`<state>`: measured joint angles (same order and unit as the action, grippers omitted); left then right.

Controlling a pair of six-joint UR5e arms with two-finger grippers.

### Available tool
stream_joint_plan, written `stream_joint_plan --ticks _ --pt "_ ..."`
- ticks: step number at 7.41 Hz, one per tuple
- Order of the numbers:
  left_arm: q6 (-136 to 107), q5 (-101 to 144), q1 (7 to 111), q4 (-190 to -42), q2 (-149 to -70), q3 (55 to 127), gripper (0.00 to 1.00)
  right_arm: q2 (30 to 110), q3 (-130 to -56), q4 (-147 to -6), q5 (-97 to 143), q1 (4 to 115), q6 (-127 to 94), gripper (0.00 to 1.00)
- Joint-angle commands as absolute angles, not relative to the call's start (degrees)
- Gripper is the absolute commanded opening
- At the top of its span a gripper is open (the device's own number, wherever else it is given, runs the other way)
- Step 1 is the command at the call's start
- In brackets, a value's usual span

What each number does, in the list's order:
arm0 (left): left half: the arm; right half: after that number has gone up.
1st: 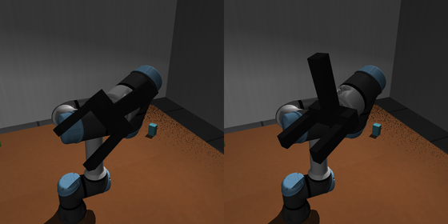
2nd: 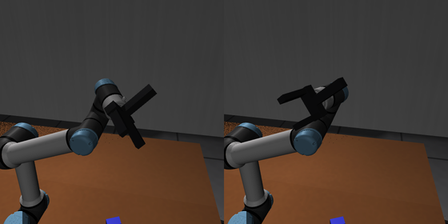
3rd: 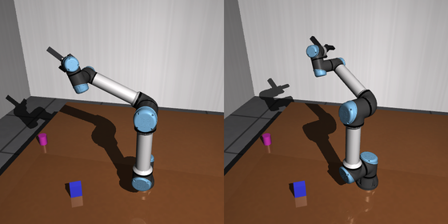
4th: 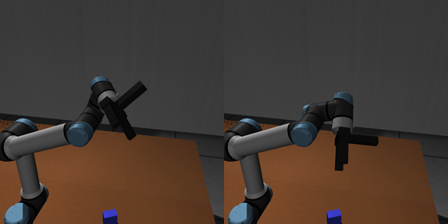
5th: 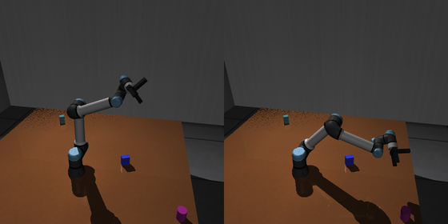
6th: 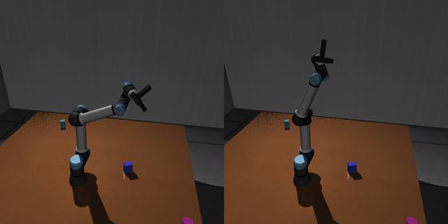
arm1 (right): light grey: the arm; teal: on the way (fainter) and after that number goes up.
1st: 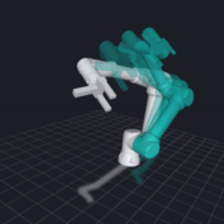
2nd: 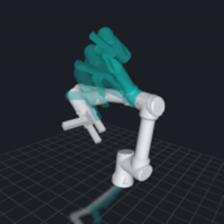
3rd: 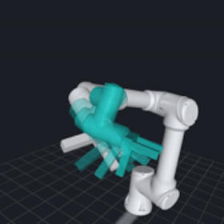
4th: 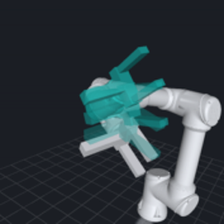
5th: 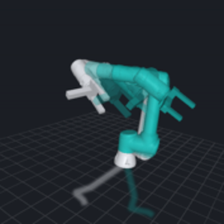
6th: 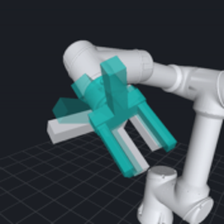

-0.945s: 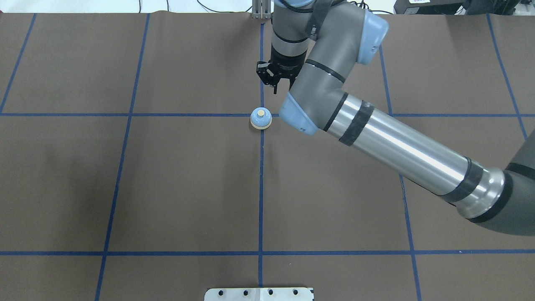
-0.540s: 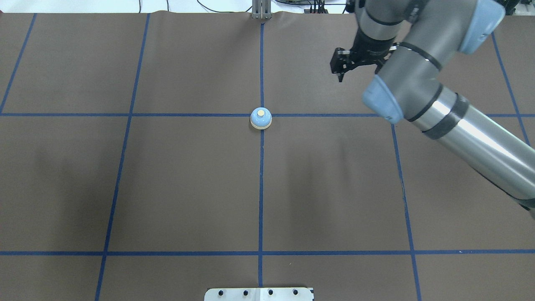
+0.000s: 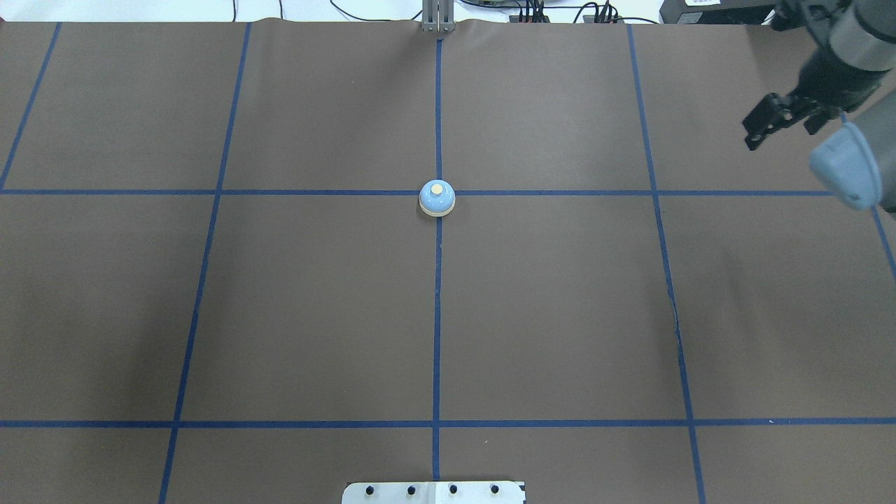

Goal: Place and press bell with both arms

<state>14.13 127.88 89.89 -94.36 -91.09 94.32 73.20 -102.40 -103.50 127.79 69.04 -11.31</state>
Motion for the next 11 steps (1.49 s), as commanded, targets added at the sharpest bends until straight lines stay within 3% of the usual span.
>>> stream_joint_plan --ticks 1,4,11 --pt "14.9 128.1 90.8 -92.9 -90.8 94.7 1.0 83.4 -102.6 -103.4 131.0 80.1 6.5 1.0" --pt "14.9 128.1 90.8 -92.9 -90.8 94.4 1.0 89.0 -94.8 -103.4 131.3 90.7 19.8 1.0" --pt "14.1 128.8 90.8 -92.8 -86.2 96.5 1.0 92.4 -95.0 -103.3 133.0 91.4 19.1 1.0"
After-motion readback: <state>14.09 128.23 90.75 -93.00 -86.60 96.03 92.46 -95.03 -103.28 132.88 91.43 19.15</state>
